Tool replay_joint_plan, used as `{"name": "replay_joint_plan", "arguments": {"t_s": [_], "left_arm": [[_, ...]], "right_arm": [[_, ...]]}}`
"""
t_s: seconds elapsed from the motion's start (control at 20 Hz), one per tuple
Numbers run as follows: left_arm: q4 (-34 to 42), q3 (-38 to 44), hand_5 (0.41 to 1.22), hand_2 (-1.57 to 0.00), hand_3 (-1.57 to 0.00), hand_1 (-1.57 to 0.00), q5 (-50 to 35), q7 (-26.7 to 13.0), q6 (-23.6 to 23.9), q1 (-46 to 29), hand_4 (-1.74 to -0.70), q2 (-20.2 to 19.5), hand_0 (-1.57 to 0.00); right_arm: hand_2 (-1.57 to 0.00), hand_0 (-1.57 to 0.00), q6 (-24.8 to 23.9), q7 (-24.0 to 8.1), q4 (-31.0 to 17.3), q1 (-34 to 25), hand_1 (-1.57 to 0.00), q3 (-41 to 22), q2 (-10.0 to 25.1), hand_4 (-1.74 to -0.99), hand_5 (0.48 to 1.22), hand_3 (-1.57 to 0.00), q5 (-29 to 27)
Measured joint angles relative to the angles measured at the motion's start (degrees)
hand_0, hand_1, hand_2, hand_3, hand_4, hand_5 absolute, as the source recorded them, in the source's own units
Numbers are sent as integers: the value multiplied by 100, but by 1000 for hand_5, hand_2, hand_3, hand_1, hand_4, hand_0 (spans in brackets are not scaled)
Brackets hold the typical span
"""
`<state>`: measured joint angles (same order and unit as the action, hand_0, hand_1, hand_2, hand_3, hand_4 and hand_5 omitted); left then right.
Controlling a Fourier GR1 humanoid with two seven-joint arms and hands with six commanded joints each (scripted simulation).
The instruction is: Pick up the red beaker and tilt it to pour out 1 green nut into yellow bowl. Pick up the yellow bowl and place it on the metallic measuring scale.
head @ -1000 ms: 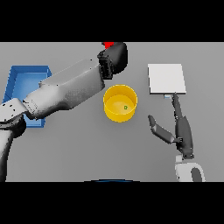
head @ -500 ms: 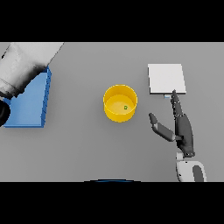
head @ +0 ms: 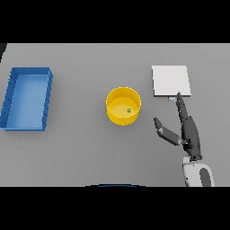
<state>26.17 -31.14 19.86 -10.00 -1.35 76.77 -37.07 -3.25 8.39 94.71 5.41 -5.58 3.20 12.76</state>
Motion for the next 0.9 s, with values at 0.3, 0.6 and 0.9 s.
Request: {"name": "replay_joint_plan", "arguments": {"t_s": [0.3, 0.6, 0.9], "left_arm": [[1806, 571, 1221, -1570, -1457, -1571, -1321, -1293, 1280, -1942, -1741, -561, -1571], [3491, 464, 1221, -1571, -1449, -1571, -1832, -2143, 2221, -3627, -1741, -924, -1571], [4008, 320, 1166, -1571, -1531, -1571, -2082, -2426, 2827, -4381, -1741, -950, -1571]], "right_arm": [[1, 1, 53, -73, 87, 0, 1, -42, 128, -1212, 641, 1, 90], [1, 1, 50, -156, 55, -4, 1, -138, 92, -1217, 664, 1, 201], [1, 1, 113, 31, 123, 66, 1, -162, 124, -1214, 666, 1, 168]]}}
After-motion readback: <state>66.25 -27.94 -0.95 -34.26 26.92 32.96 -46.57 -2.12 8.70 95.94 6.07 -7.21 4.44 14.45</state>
